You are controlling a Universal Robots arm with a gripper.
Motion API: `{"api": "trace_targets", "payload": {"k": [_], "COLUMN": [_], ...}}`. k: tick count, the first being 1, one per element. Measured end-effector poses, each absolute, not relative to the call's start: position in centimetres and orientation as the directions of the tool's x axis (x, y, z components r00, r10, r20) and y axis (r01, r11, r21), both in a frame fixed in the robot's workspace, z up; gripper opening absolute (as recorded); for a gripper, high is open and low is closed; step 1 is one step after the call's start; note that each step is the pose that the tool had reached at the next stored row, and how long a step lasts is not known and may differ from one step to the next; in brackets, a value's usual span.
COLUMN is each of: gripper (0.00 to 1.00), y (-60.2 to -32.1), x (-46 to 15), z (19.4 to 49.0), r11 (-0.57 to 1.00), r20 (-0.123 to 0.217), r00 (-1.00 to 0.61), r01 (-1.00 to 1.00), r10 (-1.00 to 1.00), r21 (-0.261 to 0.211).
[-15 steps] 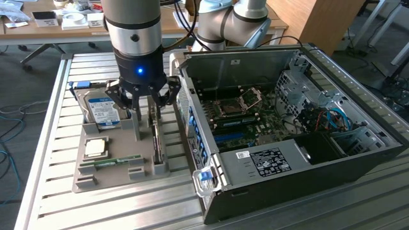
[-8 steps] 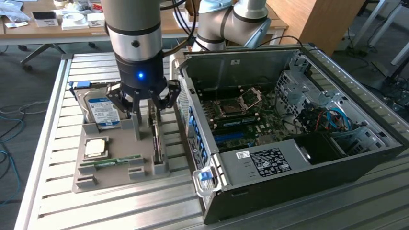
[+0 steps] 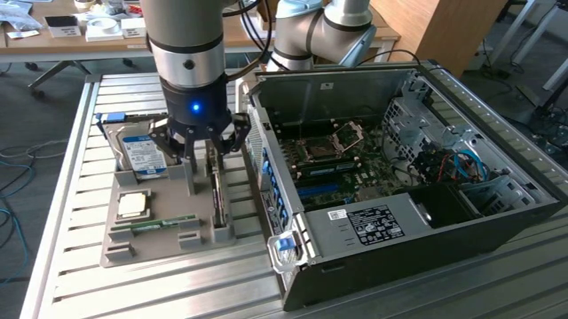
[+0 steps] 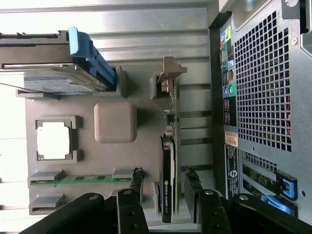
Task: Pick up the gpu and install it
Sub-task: 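Pick up the gpu and move the gpu toward the slot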
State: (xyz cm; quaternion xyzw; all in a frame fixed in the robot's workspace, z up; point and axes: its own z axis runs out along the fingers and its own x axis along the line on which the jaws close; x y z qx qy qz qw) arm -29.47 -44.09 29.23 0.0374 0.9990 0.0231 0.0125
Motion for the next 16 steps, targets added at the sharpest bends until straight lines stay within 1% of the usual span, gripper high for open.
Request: {"api": "trace_targets", "payload": {"k": [6, 16], "gripper": [0.47, 0.47], "y": [-44.09, -44.09], "x": [-29.49, -29.18], "z": [28.63, 28.52], "r11": [0.996, 0.996], "r20": [-0.023, -0.023], "r00": [-0.997, -0.997], "r01": [0.074, 0.074], "r10": [0.075, 0.075], "r21": [0.047, 0.047]}}
